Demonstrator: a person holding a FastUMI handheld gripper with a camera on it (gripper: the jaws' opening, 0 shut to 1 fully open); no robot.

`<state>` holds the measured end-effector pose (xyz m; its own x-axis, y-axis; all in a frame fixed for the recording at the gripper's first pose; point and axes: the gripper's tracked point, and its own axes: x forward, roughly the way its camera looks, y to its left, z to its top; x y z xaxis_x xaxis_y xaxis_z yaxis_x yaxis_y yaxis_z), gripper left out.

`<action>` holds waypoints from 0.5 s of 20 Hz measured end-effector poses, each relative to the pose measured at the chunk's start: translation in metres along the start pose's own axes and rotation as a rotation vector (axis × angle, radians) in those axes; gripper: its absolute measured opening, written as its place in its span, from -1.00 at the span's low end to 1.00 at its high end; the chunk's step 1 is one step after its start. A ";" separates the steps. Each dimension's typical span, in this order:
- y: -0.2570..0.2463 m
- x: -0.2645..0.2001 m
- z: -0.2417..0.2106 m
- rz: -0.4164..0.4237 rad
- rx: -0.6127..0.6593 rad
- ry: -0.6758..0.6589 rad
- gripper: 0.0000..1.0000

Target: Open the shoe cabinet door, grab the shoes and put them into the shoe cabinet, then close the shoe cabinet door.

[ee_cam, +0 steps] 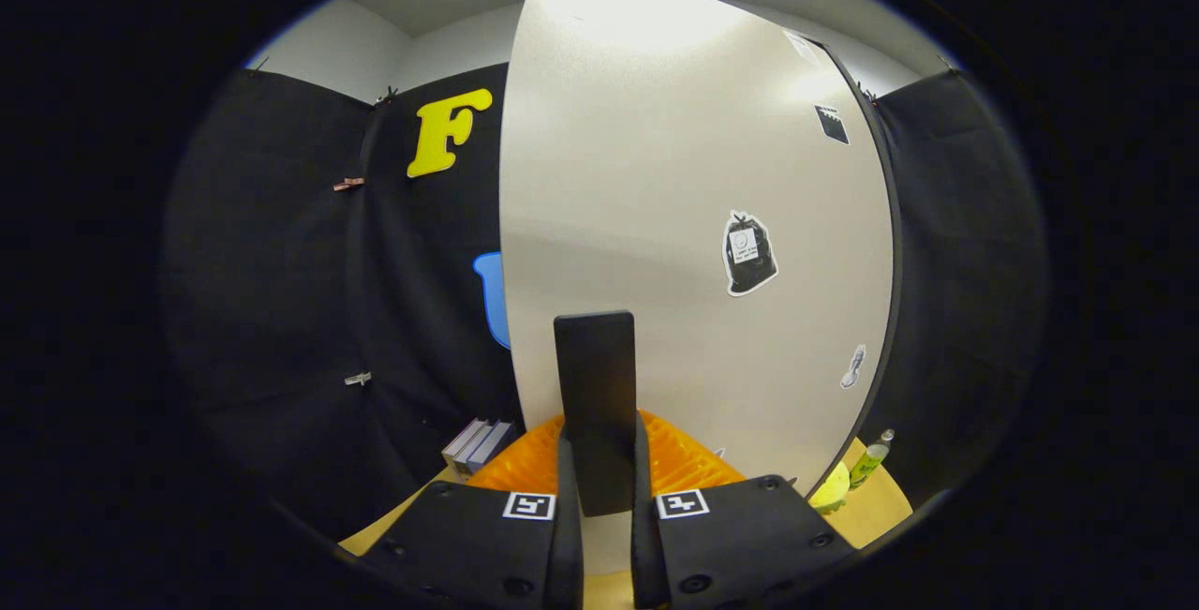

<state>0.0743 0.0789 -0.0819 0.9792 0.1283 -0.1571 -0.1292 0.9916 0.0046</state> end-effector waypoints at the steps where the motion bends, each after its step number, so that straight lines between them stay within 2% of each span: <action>1: 0.000 -0.001 0.000 0.006 -0.001 0.003 -0.52; 10: -0.009 -0.029 0.003 0.090 0.003 0.010 -0.52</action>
<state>0.0473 0.0658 -0.0746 0.9622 0.2165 -0.1653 -0.2158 0.9762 0.0222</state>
